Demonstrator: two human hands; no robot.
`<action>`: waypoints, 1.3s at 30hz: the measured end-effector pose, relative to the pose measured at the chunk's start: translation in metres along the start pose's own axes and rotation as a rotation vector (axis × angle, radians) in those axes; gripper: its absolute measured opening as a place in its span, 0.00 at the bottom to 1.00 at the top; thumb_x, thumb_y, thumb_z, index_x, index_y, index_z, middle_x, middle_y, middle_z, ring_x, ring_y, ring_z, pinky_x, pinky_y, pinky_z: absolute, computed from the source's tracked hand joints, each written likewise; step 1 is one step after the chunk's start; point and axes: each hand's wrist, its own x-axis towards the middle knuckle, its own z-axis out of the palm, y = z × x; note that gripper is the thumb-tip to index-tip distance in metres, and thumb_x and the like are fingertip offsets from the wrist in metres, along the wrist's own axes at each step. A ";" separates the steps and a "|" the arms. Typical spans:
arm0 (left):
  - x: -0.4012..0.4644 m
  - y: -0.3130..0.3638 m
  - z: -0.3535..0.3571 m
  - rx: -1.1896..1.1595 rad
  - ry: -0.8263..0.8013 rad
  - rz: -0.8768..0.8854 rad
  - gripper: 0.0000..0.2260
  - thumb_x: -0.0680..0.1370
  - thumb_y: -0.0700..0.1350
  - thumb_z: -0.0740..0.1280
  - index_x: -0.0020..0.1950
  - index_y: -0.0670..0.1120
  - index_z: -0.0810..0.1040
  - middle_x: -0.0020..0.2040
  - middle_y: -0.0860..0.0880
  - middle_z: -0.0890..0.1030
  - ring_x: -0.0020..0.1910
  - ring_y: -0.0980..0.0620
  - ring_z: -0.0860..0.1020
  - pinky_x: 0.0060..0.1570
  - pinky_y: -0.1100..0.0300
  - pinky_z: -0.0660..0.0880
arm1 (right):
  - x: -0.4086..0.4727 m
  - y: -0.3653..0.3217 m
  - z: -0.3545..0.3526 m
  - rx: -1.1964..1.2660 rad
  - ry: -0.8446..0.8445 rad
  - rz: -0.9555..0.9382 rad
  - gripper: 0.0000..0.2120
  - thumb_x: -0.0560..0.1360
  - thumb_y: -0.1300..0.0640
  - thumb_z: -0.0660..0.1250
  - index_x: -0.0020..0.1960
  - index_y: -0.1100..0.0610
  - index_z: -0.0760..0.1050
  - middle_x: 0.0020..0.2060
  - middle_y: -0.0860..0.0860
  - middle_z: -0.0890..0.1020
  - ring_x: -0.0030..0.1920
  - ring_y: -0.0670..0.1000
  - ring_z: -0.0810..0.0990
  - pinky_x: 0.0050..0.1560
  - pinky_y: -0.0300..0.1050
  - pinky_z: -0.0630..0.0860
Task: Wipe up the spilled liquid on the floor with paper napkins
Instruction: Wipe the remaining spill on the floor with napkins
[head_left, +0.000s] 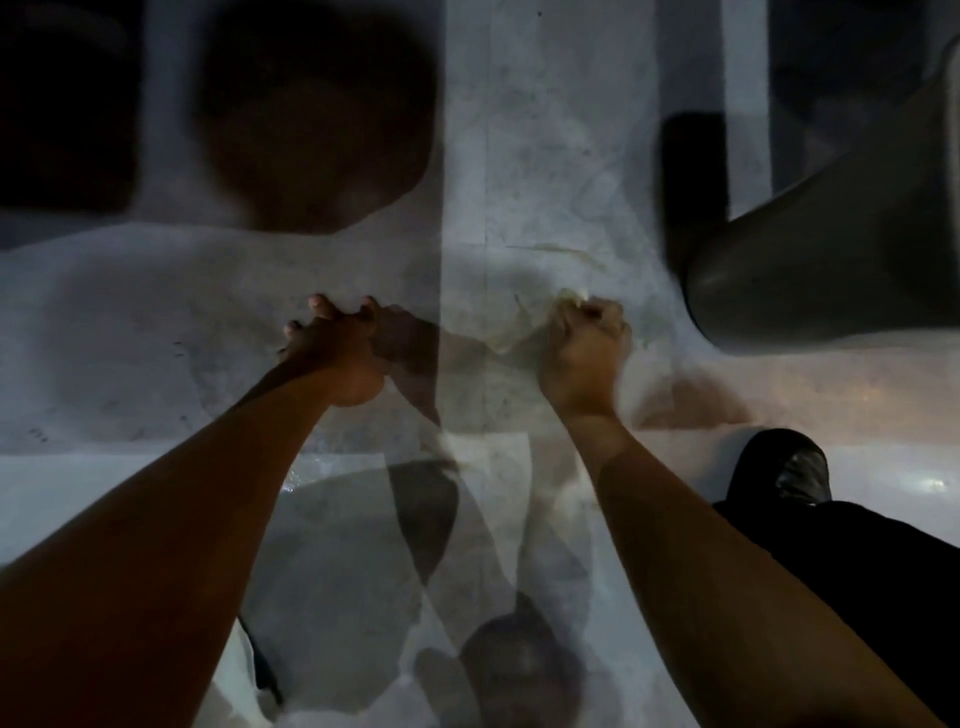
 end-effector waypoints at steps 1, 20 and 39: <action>-0.001 0.000 0.000 -0.001 0.017 -0.001 0.36 0.80 0.49 0.66 0.84 0.53 0.51 0.82 0.33 0.47 0.76 0.25 0.59 0.73 0.34 0.64 | 0.010 -0.026 0.000 -0.069 -0.017 -0.065 0.12 0.78 0.61 0.63 0.60 0.59 0.78 0.59 0.62 0.76 0.59 0.62 0.73 0.61 0.58 0.73; -0.004 0.000 0.002 -0.034 -0.025 -0.021 0.40 0.80 0.47 0.67 0.83 0.61 0.43 0.82 0.40 0.35 0.79 0.25 0.47 0.76 0.33 0.60 | 0.056 -0.010 -0.082 0.001 -0.139 -0.160 0.14 0.79 0.58 0.64 0.63 0.49 0.79 0.55 0.50 0.82 0.55 0.53 0.82 0.58 0.45 0.78; 0.002 0.003 0.006 -0.062 -0.018 -0.050 0.39 0.81 0.50 0.64 0.83 0.57 0.42 0.82 0.36 0.37 0.79 0.26 0.45 0.78 0.35 0.56 | 0.079 -0.016 -0.070 -0.187 -0.082 0.028 0.13 0.80 0.57 0.61 0.61 0.58 0.77 0.53 0.61 0.79 0.54 0.61 0.78 0.54 0.50 0.74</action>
